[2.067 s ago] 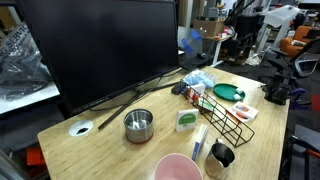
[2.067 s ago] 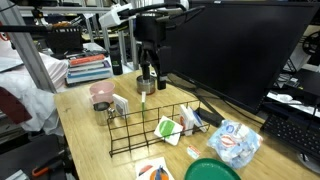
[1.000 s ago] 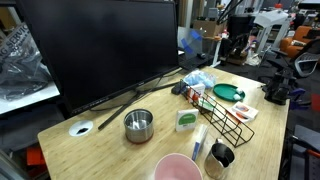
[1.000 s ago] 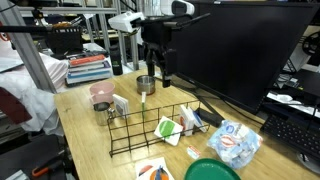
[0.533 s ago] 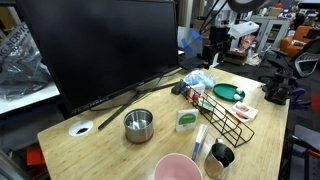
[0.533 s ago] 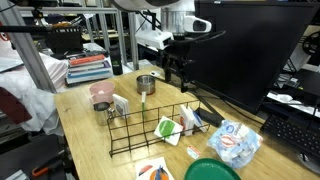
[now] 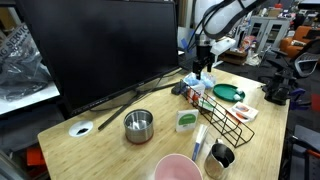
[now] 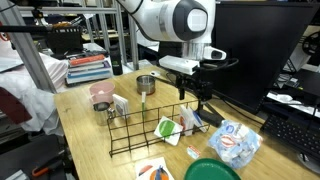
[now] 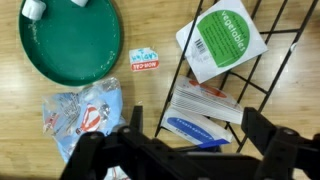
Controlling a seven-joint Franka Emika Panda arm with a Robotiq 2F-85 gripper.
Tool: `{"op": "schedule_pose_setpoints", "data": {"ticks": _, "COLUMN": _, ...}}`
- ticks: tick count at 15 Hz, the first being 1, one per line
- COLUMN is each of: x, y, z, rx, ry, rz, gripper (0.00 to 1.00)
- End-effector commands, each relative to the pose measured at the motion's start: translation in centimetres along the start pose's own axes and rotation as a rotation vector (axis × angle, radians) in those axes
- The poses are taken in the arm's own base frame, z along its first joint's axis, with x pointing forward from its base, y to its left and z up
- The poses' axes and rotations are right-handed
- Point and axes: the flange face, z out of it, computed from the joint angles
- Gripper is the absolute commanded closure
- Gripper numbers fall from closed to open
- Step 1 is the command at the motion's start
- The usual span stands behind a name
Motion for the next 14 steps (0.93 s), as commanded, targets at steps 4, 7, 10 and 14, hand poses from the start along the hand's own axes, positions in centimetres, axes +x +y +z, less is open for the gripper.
{"op": "schedule_pose_setpoints", "data": {"ticks": 4, "x": 0.98, "y": -0.34, "z": 0.64, "rx": -0.015, "ry": 0.001, "rz": -0.015, "gripper": 0.0}}
{"op": "schedule_pose_setpoints", "data": {"ticks": 7, "x": 0.98, "y": -0.27, "z": 0.6, "rx": -0.015, "ry": 0.002, "rz": -0.013, "gripper": 0.0}}
{"op": "schedule_pose_setpoints", "data": {"ticks": 10, "x": 0.57, "y": -0.76, "z": 0.3, "rx": 0.005, "ry": 0.01, "rz": -0.081, "gripper": 0.0}}
{"op": "schedule_pose_setpoints", "data": {"ticks": 14, "x": 0.68, "y": -0.64, "z": 0.58, "rx": 0.074, "ry": -0.001, "rz": -0.218, "gripper": 0.0}}
